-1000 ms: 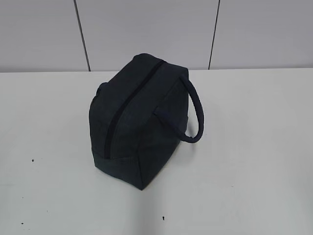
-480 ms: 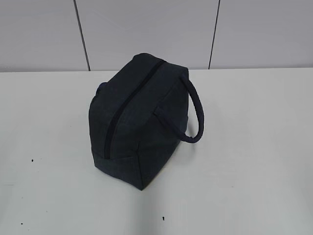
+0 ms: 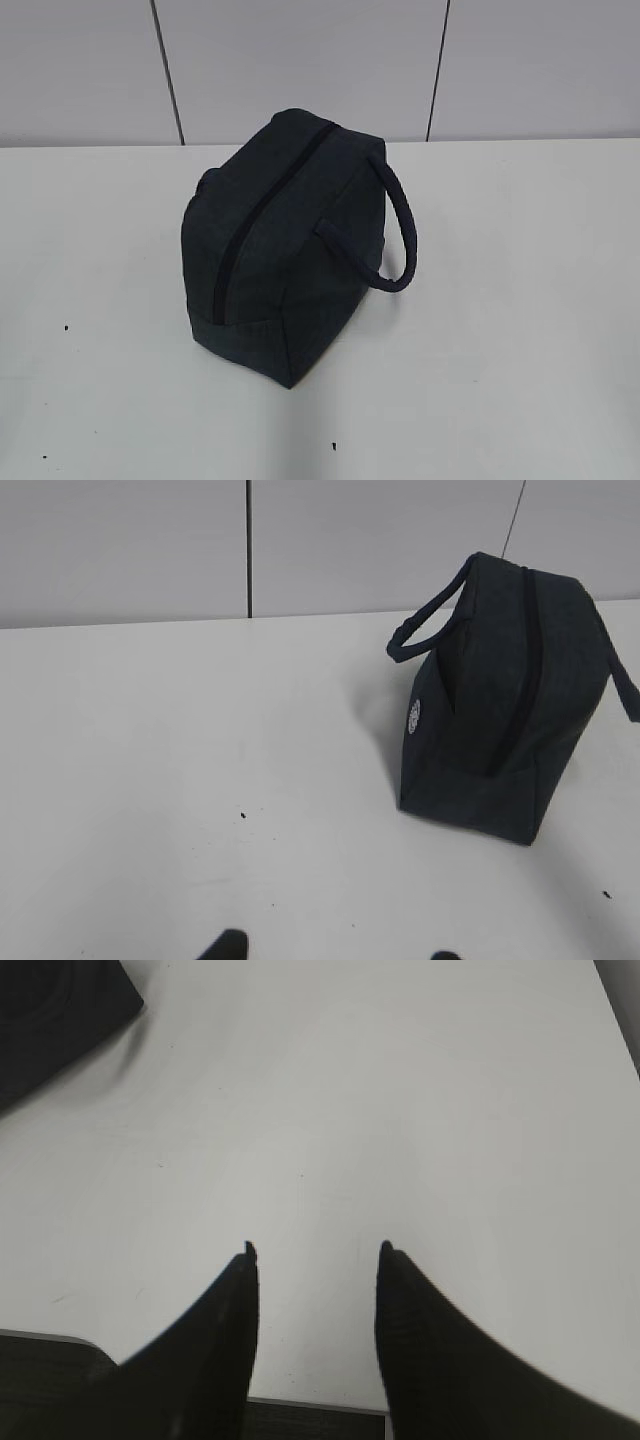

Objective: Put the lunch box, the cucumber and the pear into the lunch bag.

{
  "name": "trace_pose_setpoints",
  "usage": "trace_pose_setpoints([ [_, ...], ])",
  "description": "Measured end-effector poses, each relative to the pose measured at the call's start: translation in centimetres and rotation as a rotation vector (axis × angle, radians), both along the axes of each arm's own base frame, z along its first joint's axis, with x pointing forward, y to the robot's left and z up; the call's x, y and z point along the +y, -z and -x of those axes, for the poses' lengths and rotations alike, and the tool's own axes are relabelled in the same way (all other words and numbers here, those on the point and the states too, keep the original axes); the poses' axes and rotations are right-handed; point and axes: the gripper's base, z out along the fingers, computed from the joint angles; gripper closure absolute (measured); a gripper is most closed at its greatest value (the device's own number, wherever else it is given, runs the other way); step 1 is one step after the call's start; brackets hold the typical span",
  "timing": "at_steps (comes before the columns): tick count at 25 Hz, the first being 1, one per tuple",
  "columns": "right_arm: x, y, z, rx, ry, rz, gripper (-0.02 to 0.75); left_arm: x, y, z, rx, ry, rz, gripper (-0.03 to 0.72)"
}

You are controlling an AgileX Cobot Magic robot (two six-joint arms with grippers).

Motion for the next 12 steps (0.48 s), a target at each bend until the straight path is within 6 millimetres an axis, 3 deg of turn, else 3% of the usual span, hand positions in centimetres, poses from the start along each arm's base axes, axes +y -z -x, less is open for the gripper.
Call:
trace_pose_setpoints([
  [12, 0.0, 0.0, 0.0, 0.0, 0.0, 0.0, 0.425, -0.03, -0.02, 0.0, -0.002, -0.005, 0.002, 0.394],
])
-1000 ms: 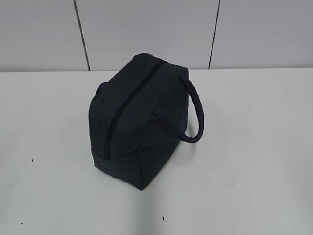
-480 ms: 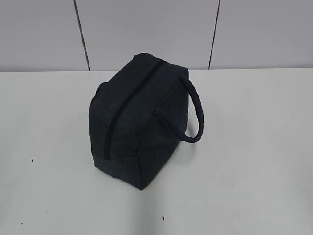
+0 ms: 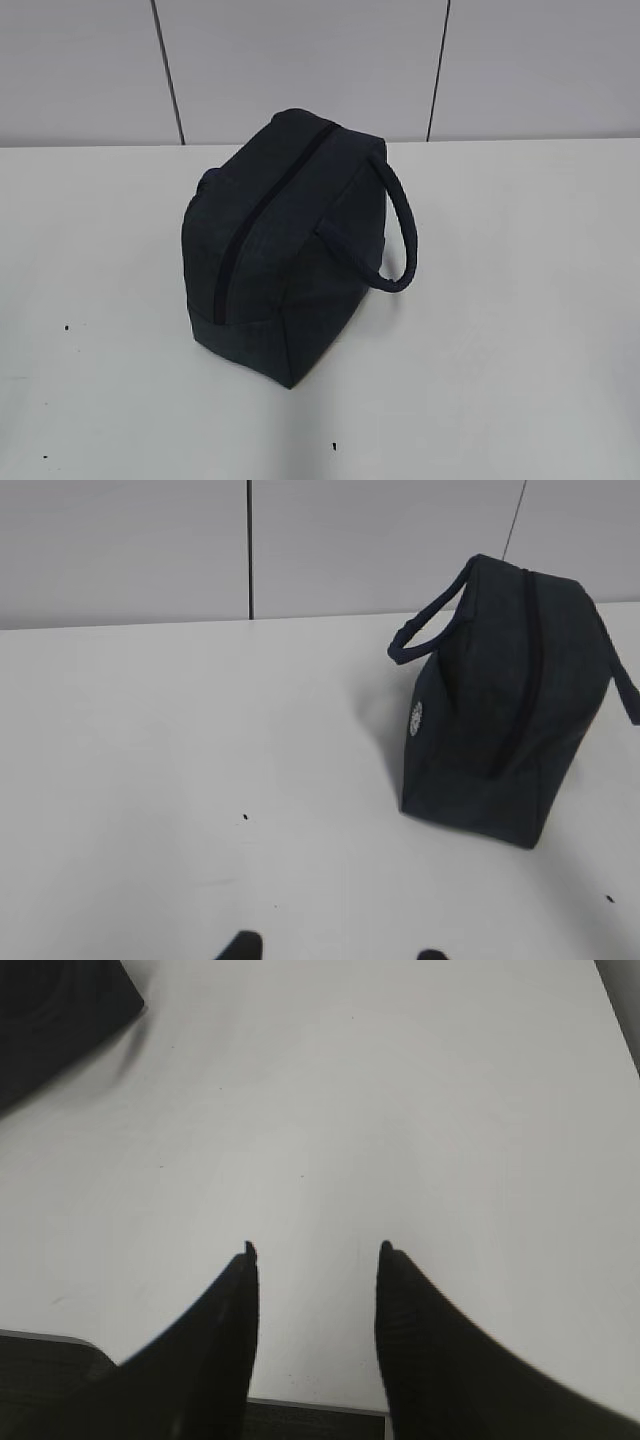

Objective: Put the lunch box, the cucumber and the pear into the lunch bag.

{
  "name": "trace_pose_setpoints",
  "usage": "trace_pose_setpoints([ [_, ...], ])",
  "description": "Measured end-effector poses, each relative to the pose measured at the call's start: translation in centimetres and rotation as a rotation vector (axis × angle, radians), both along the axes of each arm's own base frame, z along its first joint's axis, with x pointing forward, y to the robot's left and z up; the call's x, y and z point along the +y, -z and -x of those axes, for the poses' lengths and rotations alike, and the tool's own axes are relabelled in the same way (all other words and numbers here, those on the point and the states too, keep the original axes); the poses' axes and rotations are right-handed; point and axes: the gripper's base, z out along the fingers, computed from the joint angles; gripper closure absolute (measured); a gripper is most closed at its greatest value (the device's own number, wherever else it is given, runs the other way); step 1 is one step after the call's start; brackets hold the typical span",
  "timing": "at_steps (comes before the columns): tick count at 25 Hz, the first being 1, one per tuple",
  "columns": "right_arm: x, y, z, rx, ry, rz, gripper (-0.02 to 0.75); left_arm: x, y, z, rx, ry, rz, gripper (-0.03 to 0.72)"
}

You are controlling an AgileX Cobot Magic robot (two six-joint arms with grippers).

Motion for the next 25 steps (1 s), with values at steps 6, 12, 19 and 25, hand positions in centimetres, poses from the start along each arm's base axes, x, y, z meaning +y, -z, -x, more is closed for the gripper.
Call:
trace_pose_setpoints([
  [6, 0.0, 0.0, 0.0, 0.0, 0.0, 0.0, 0.425, -0.21, -0.01, -0.01, -0.001, -0.17, 0.0, 0.402],
  [12, -0.01, 0.0, 0.0, 0.0, -0.008, 0.0, 0.425, -0.31, -0.01, -0.03, -0.001, -0.256, 0.0, 0.428],
  [19, -0.06, -0.02, -0.01, -0.002, -0.047, 0.0, 0.425, -0.31, -0.01, -0.03, -0.001, -0.256, 0.0, 0.435],
  [25, -0.04, -0.02, -0.01, -0.002, -0.035, 0.0, 0.425, -0.31, -0.01, -0.03, -0.001, -0.256, 0.0, 0.446],
])
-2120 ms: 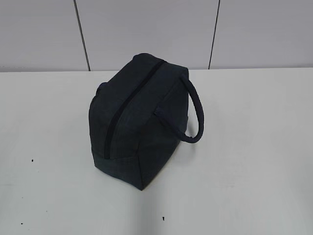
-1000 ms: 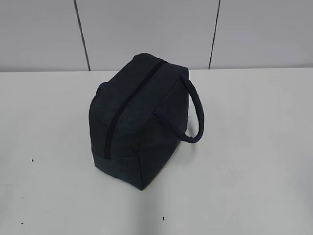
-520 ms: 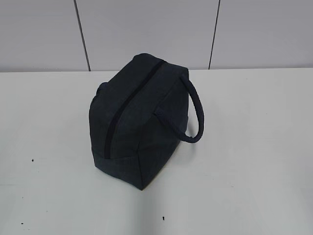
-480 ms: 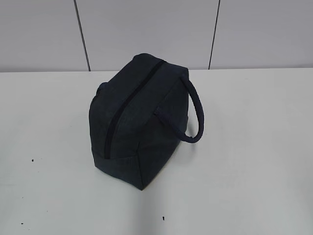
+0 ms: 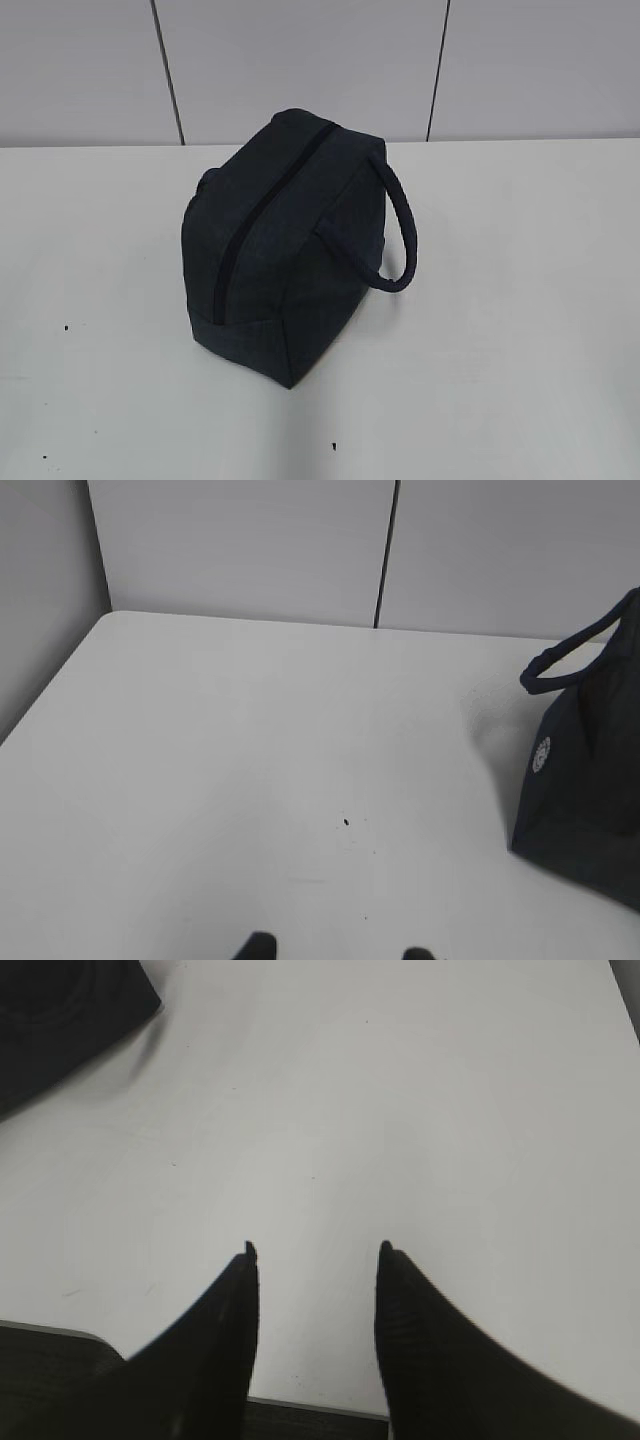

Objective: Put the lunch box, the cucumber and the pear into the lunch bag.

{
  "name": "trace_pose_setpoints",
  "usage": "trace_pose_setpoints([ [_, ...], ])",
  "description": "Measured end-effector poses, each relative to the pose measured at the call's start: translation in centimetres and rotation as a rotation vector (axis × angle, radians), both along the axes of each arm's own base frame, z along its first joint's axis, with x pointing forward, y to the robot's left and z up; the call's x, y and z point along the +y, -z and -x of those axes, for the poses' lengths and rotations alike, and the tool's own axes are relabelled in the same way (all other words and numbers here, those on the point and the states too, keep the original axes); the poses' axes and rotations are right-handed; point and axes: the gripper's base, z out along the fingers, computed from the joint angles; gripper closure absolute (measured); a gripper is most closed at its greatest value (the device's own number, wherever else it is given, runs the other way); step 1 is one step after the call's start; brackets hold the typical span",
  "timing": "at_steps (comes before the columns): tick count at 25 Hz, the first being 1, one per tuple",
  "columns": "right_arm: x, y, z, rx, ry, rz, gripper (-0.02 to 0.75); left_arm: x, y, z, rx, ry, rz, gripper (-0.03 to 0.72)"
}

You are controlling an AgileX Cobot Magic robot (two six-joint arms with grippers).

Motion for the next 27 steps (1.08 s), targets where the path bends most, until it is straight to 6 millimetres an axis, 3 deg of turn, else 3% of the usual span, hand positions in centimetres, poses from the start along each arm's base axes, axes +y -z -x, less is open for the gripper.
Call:
trace_pose_setpoints([
  [27, 0.0, -0.01, -0.01, -0.002, 0.0, 0.0, 0.425, 0.0, 0.0, 0.0, 0.0, 0.001, -0.002, 0.449],
])
